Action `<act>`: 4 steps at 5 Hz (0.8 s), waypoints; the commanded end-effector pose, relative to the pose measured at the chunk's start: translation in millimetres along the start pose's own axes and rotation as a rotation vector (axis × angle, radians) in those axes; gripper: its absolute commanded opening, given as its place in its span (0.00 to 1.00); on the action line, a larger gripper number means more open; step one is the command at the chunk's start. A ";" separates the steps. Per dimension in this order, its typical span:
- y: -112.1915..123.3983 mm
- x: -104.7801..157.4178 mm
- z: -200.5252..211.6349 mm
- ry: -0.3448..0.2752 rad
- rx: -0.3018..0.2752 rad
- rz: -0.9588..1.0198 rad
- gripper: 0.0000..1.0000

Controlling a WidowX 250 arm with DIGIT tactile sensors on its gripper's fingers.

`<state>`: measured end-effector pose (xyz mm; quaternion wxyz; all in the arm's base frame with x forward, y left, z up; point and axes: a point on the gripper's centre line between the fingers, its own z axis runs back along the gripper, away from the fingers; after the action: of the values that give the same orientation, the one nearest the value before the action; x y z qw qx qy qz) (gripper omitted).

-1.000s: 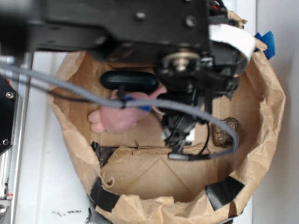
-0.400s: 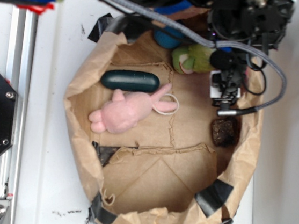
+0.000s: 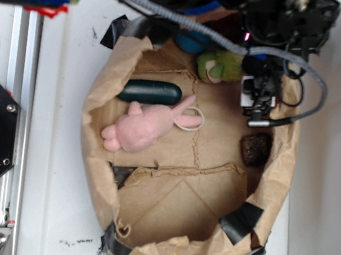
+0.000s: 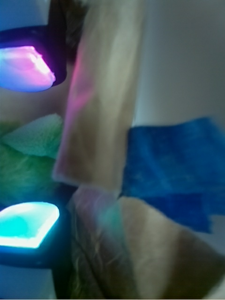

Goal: Grab the green animal.

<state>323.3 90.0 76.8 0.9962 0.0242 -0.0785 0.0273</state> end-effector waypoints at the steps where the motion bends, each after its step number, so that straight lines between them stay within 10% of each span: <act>1: -5.1 -11.0 18.0 -0.049 0.034 -0.050 1.00; 4: -8.8 -8.9 -3.5 -0.035 0.057 -0.039 1.00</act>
<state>303.6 79.3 54.8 0.9968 0.0462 -0.0652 0.0083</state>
